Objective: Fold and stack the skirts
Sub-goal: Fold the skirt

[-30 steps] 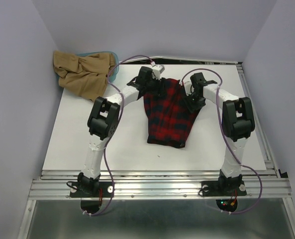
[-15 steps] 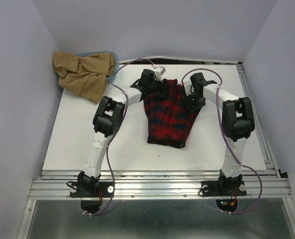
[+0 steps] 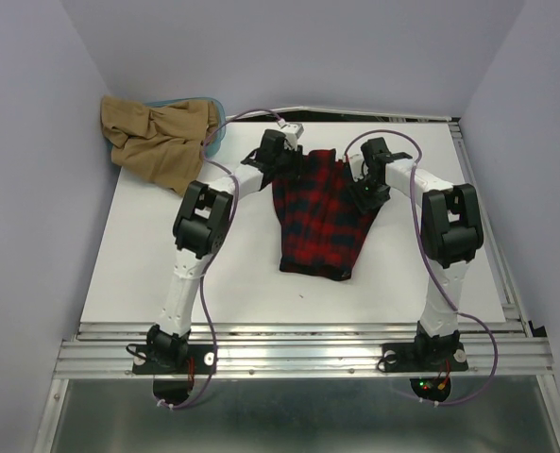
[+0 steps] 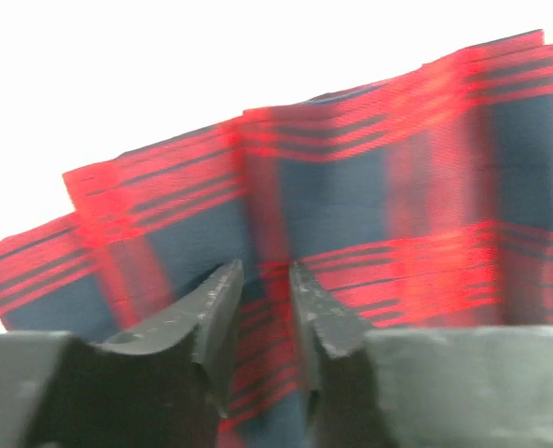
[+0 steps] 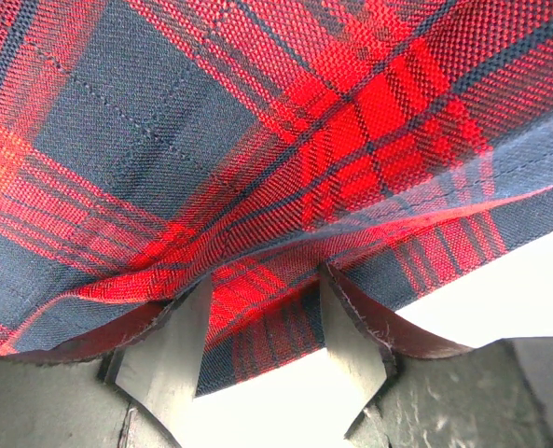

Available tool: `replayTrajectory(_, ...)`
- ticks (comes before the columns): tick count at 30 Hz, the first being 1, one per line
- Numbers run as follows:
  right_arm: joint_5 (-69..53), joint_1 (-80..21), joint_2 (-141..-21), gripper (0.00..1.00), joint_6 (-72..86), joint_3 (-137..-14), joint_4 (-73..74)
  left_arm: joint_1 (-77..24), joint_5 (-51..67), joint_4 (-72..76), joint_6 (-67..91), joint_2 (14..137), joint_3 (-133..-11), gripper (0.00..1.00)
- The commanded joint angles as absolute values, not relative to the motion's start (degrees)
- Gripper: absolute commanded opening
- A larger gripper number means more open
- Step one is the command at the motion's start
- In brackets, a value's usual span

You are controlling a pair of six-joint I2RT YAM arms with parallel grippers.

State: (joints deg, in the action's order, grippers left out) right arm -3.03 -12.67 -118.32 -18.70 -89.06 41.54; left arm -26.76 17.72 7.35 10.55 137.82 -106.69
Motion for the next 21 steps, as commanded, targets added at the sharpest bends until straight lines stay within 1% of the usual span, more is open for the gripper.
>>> replayTrajectory(1,-1.5,-12.3,-119.1,0.55,-19.5,-90.6,40.5,-24.9,13.2,3.7,8.0,133.2,-105.1,0.33)
replayTrajectory(6,-1.7,-12.3,-119.1,0.55,-19.4,-91.1,40.6,-23.1,10.7,0.1,5.7,130.9,-102.6,0.28)
replayTrajectory(9,-1.9,-12.3,-118.7,0.55,-19.5,-91.0,40.6,-22.4,16.2,1.5,2.9,127.7,-99.8,0.46)
replayTrajectory(10,-2.1,-12.3,-118.7,0.55,-19.5,-91.0,40.6,-22.4,17.9,2.6,2.0,126.7,-97.7,0.55)
replayTrajectory(11,-2.1,-12.3,-118.7,0.55,-19.5,-91.0,40.6,-22.4,21.1,3.5,1.9,125.3,-96.9,0.58)
replayTrajectory(14,-2.2,-12.3,-118.7,0.55,-19.3,-90.9,40.6,-22.3,26.8,6.8,4.0,123.8,-95.2,0.61)
replayTrajectory(18,-2.6,-12.3,-118.5,0.55,-19.0,-91.0,40.5,-22.7,30.1,13.2,7.5,122.6,-94.5,0.67)
replayTrajectory(21,-2.5,-12.3,-118.7,0.55,-19.0,-91.1,40.5,-22.9,31.3,13.2,9.4,125.7,-99.5,0.68)
